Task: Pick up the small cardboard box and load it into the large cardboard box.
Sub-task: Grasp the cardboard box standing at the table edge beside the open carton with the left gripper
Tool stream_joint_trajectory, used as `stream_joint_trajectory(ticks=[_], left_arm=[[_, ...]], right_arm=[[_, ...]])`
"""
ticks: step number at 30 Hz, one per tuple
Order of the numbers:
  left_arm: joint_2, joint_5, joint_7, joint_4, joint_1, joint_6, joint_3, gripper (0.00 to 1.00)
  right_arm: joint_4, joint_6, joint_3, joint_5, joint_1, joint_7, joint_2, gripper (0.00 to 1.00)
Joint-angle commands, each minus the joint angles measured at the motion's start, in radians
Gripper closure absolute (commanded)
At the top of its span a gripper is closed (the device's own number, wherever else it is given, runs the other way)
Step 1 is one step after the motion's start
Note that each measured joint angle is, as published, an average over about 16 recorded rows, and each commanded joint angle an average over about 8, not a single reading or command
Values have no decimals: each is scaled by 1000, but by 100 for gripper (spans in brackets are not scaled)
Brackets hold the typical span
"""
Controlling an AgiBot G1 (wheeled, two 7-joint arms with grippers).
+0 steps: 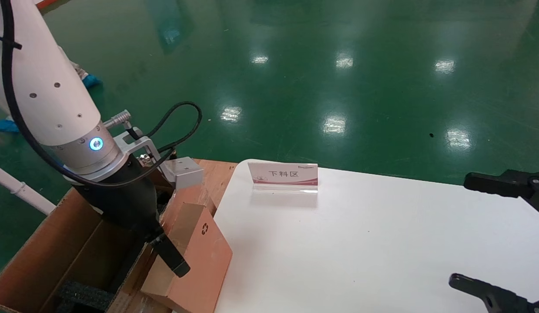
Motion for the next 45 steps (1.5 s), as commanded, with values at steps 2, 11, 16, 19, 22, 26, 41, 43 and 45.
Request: stream_joint_trajectory(ticks=[2, 11, 16, 19, 22, 26, 41, 43, 45], left_arm=[[1, 2, 1, 3, 6, -3, 3, 0], [-3, 5, 4, 9, 24, -15, 10, 0], [-8, 9, 4, 7, 33, -26, 13, 0], [-10, 11, 6, 8, 42, -33, 15, 0], [-10, 13, 9, 13, 52, -40, 17, 0], [-9, 12, 16, 27, 67, -48, 20, 0], [-13, -5, 51, 59, 99, -63, 15, 69], [-13, -5, 50, 57, 98, -62, 15, 94], [-13, -4, 48, 57, 97, -62, 15, 100]], right_arm=[[0, 0, 0, 0, 0, 0, 0, 0], [0, 0, -1, 0, 0, 0, 0, 0], [0, 0, -1, 1, 0, -1, 0, 0], [0, 0, -1, 1, 0, -1, 0, 0], [0, 0, -1, 1, 0, -1, 0, 0], [0, 0, -2, 1, 1, -1, 1, 0], [-1, 1, -2, 2, 0, -1, 1, 70], [-1, 1, -2, 2, 0, -1, 1, 95], [-1, 1, -2, 2, 0, -1, 1, 100]])
